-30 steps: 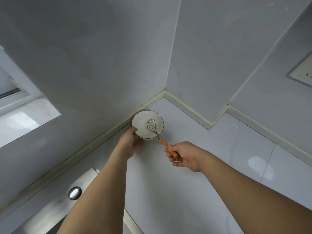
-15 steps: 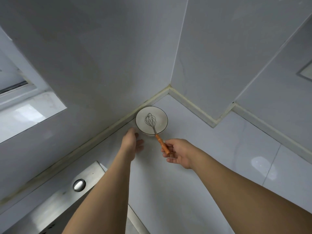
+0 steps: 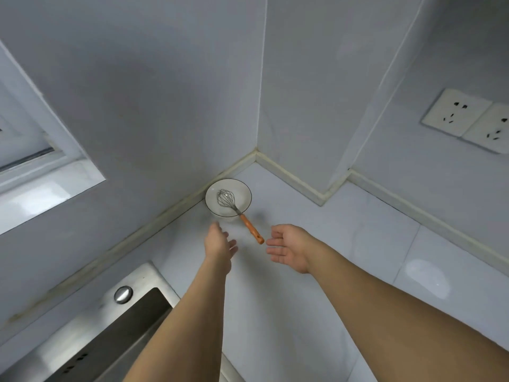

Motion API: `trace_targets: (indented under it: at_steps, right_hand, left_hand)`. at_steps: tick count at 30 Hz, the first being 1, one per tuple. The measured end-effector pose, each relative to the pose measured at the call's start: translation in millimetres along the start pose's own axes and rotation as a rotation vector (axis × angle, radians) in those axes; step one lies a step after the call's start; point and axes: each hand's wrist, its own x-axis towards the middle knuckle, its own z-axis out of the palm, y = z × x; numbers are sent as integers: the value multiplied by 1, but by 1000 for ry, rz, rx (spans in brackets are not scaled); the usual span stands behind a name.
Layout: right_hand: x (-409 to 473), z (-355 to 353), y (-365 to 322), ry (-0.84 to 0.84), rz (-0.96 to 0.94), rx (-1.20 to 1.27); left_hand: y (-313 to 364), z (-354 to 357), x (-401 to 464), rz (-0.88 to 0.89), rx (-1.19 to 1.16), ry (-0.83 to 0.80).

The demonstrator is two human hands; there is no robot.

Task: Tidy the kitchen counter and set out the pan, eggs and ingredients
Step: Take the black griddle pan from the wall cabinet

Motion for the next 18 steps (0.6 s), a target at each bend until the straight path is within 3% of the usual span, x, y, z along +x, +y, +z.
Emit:
trace_targets:
  at_steps: [5,18]
  right_hand:
    - [-20,-20,14,66,-36,-68]
    - [-108,-143,89,221,-114,85]
  left_hand:
    - [-6,7,-25,2,64,3]
    - [-86,65,-148,-7,288,-10]
